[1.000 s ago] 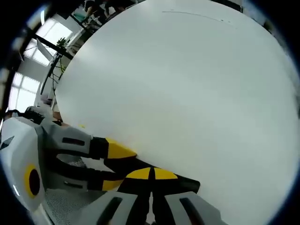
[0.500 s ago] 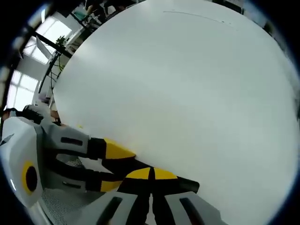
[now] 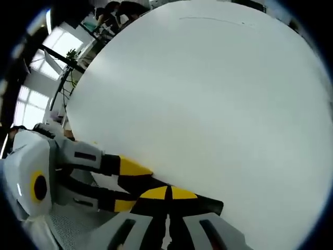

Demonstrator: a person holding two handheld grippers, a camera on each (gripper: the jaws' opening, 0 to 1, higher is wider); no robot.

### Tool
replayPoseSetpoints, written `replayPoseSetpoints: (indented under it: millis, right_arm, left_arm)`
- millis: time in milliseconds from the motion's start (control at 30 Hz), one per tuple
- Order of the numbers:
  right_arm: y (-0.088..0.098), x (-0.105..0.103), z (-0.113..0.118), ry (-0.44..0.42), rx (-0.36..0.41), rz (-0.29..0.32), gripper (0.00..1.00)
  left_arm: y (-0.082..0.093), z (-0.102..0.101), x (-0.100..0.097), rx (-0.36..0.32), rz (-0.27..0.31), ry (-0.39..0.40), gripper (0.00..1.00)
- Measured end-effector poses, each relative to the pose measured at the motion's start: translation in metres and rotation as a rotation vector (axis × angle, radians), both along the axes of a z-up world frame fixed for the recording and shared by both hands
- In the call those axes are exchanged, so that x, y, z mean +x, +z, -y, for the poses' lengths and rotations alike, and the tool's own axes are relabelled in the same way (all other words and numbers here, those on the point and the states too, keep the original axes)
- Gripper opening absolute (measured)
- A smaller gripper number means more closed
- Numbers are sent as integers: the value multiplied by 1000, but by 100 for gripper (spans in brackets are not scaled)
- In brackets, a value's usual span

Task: Press the specified remote control buttons in sequence, fully releasing each button before pressing the next.

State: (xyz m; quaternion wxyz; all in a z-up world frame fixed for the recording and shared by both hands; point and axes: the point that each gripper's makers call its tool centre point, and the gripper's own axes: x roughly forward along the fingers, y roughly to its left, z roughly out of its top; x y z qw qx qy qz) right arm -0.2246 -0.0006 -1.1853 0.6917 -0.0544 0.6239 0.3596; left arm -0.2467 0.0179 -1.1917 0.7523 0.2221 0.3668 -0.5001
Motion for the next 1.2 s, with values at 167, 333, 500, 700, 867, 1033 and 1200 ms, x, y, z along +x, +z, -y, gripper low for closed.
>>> replayPoseSetpoints:
  millis: [167, 333, 500, 700, 867, 1033, 1200]
  right_arm:
    - [9, 3, -1, 6, 44, 72, 0]
    - [18, -4, 0, -22, 88, 77, 0]
    - [11, -10, 4, -39, 104, 68, 0]
    - [8, -9, 2, -54, 122, 62, 0]
    - [12, -6, -2, -89, 166, 41, 0]
    - [6, -11, 2, -95, 161, 21, 0]
    - [6, -13, 1, -112, 181, 14, 0]
  left_arm:
    - [0, 0, -1, -5, -2, -6, 25]
    - [1, 1, -4, -16, -19, -23, 30]
    - [1, 1, -4, -21, -17, -21, 29]
    - [0, 0, 0, -12, -13, -37, 25]
    - [-1, 0, 0, -17, -11, -38, 25]
    - [0, -1, 0, -23, -12, -37, 24]
    - [0, -1, 1, -32, -15, -37, 24]
